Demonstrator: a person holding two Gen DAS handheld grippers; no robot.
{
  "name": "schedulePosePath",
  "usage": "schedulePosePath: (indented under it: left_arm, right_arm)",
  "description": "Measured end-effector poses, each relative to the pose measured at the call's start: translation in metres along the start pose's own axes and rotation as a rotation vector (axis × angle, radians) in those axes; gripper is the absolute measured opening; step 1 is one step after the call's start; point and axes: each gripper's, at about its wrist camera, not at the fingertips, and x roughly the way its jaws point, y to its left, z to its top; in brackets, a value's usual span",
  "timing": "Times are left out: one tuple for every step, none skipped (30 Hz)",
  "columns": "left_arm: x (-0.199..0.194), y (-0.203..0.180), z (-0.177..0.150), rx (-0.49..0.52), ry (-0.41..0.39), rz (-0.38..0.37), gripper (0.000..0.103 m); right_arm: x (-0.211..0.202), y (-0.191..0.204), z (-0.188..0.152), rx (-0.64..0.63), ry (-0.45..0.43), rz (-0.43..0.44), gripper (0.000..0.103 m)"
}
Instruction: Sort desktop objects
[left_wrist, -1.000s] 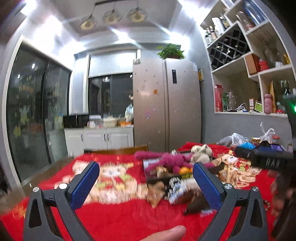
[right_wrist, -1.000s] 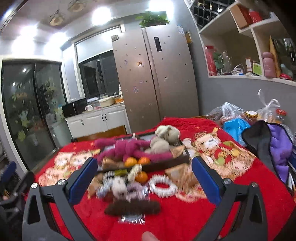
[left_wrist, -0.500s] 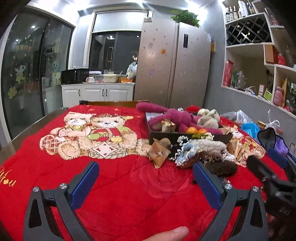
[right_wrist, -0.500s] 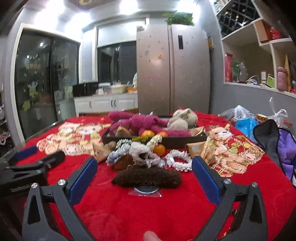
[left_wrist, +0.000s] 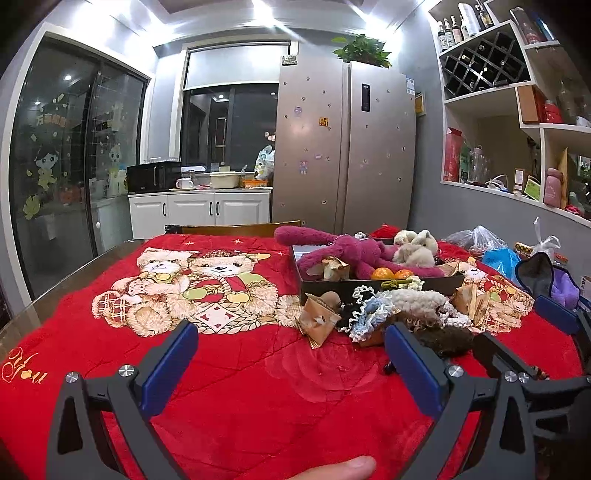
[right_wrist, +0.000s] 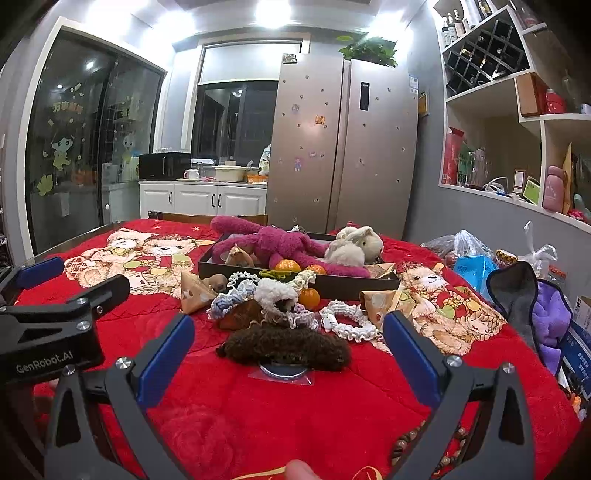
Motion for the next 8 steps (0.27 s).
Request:
schedulePosePath:
  left_arm:
    - [-0.0001, 0.0000, 0.0000, 0.000, -0.002, -0.003, 0.103]
    - [0.0001, 0.0002, 0.0002, -0.001, -0.003, -0.006, 0.103]
    - [0.0006, 0.0004, 0.0004, -0.002, -0.002, -0.009, 0.103]
    - [0.0014, 0.0004, 0.0004, -0.003, 0.001, -0.014, 0.103]
    - [0.0021, 0.0004, 0.0003, -0.003, 0.004, -0.015, 0.103]
    - [0.0027, 0.0005, 0.0002, -0.004, 0.007, -0.017, 0.103]
    - [0.0026, 0.0006, 0.0001, -0.005, 0.007, -0.018, 0.103]
    - [0.0025, 0.0006, 0.0000, -0.005, 0.007, -0.018, 0.103]
  right_arm:
    - [-0.0001, 0.0001, 0.0002, 0.000, -0.001, -0.001, 0.103]
    - [-0.0001, 0.0001, 0.0003, 0.000, -0.002, 0.000, 0.103]
    - [0.0001, -0.0001, 0.0000, 0.000, -0.005, 0.000, 0.103]
    - [0.0003, -0.0001, 0.0002, -0.001, -0.006, -0.002, 0.103]
    - [0.0009, 0.0002, 0.0002, -0.002, -0.007, -0.003, 0.103]
    - [0.0015, 0.0003, -0.0003, -0.002, -0.006, -0.003, 0.103]
    - [0.0019, 0.0003, -0.0003, -0.002, -0.005, -0.001, 0.103]
    - [0.0015, 0.0000, -0.0005, -0.001, -0.004, 0.001, 0.103]
